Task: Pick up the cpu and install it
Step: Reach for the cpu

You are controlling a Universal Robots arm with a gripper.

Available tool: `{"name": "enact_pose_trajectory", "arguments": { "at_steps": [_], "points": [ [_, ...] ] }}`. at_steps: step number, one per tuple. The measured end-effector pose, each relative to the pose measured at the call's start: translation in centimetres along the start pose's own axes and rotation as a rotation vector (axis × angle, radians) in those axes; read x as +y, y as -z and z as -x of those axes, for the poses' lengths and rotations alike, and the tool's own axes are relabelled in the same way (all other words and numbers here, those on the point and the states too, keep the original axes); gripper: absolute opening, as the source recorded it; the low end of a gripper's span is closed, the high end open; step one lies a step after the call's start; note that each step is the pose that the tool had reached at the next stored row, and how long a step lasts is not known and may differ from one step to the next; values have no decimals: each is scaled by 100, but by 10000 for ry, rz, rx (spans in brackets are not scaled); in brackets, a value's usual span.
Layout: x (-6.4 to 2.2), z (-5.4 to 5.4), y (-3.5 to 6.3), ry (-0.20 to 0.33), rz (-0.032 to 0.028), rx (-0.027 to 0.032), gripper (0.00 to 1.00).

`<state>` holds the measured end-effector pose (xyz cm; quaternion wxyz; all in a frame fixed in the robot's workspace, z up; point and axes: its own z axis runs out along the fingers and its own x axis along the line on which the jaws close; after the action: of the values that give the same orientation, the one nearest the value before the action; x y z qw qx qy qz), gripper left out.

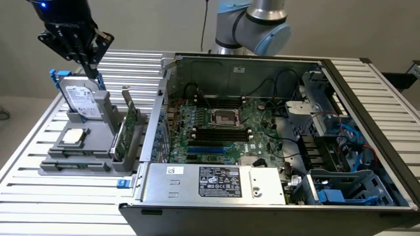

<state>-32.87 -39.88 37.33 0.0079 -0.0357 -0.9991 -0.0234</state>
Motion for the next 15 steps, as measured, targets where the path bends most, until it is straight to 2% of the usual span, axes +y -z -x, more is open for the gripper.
{"name": "enact_pose_trajectory", "arguments": {
  "at_steps": [10,15],
  "points": [
    [-36,-448,-97,2,-5,42,11],
    [-51,-604,-169,48,-8,57,11]
  ]
}}
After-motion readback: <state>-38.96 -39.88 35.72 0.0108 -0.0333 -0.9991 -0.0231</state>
